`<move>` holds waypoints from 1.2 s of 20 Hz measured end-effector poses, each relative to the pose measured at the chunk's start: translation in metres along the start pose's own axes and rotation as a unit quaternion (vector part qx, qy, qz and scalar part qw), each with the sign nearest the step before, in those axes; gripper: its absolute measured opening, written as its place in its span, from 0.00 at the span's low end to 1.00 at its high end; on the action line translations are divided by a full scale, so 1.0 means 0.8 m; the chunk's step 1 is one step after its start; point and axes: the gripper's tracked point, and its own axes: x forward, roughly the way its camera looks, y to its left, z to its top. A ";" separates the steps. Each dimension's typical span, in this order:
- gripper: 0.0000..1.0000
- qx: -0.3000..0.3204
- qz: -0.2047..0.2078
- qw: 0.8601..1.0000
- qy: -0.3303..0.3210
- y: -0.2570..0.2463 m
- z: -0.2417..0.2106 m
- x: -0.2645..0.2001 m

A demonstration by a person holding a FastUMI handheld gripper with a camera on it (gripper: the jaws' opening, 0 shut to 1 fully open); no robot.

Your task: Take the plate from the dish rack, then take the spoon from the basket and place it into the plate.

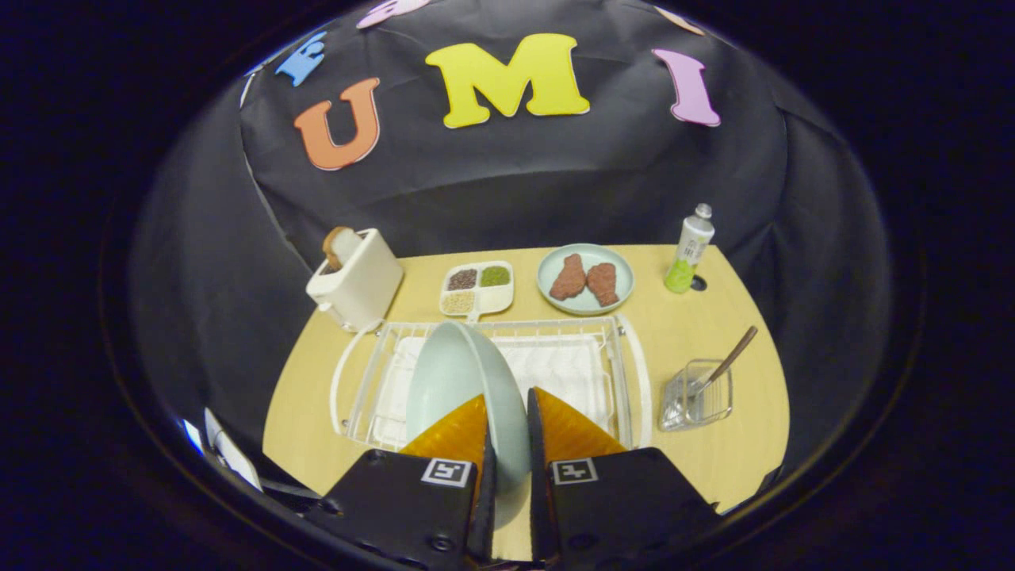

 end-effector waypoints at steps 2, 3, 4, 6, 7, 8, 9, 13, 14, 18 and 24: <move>0.23 0.023 0.034 0.999 0.011 -0.014 -0.046 -0.003; 0.23 0.038 0.044 0.998 0.023 -0.025 -0.073 0.001; 0.23 0.053 0.053 0.997 0.035 -0.038 -0.100 0.006; 0.23 0.089 0.069 0.992 0.058 -0.059 -0.149 0.015; 0.23 0.106 0.075 0.989 0.067 -0.069 -0.171 0.020; 0.23 0.121 0.081 0.987 0.073 -0.078 -0.187 0.025; 0.23 0.134 0.085 0.985 0.075 -0.088 -0.201 0.031; 0.23 0.182 0.098 0.976 0.067 -0.120 -0.246 0.064; 0.23 0.191 0.105 0.973 0.072 -0.120 -0.255 0.073; 0.23 0.224 0.125 0.964 0.074 -0.132 -0.259 0.089; 0.38 0.196 0.102 0.973 0.072 -0.146 -0.257 0.094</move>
